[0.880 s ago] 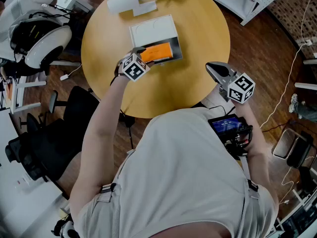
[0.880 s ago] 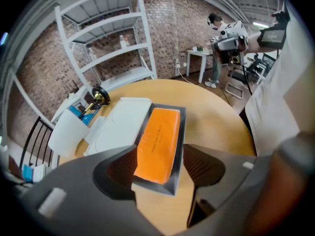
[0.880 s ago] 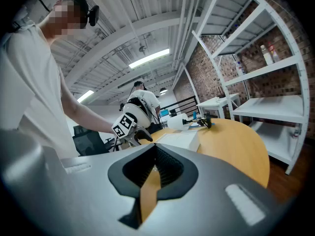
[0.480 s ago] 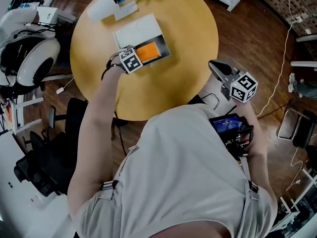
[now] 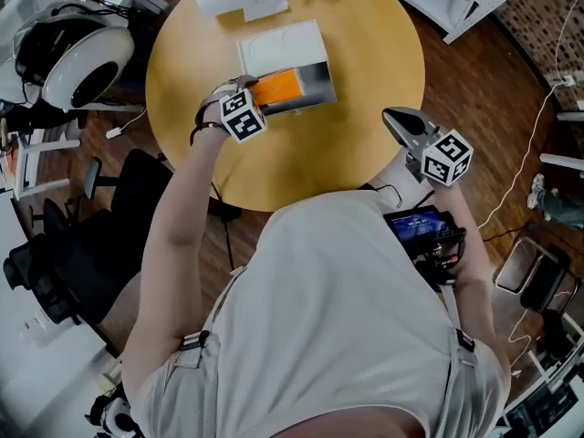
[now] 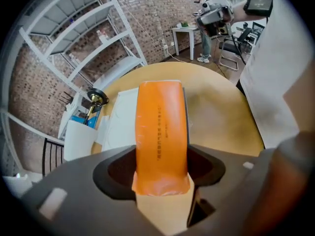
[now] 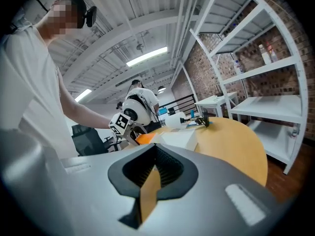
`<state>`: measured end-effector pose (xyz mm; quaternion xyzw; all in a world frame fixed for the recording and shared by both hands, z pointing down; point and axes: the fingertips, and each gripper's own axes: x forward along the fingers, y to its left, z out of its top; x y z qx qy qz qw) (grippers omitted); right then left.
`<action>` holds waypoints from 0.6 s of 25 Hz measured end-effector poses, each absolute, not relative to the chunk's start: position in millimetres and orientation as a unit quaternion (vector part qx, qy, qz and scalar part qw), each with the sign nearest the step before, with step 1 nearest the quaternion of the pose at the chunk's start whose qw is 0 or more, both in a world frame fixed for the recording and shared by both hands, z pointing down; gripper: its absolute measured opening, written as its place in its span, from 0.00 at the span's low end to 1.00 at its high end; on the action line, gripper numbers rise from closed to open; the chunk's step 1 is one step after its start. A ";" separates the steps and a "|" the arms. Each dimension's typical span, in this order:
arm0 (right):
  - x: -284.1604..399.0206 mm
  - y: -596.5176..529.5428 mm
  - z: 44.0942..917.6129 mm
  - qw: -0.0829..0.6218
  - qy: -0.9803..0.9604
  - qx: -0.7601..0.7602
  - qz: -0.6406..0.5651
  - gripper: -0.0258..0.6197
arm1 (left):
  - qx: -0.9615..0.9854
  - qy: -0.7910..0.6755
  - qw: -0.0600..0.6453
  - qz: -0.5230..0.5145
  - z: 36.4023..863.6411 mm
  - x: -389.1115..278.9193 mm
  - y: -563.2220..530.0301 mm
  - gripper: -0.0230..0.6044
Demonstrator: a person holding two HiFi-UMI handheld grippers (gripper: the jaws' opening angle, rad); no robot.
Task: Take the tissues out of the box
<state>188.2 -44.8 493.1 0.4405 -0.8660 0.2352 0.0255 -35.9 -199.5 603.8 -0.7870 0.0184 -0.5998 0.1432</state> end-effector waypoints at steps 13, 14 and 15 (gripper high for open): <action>62.7 -101.9 506.6 0.067 -0.930 0.289 0.216 0.04 | -0.767 0.208 -0.078 -0.602 634.8 -240.6 -92.3 0.51; 57.3 -101.6 507.8 0.071 -0.932 0.283 0.217 0.04 | -0.759 0.208 -0.089 -0.611 647.0 -246.6 -83.3 0.51; 52.5 -100.9 508.9 0.074 -0.933 0.277 0.218 0.04 | -0.752 0.210 -0.101 -0.616 659.0 -250.2 -75.4 0.51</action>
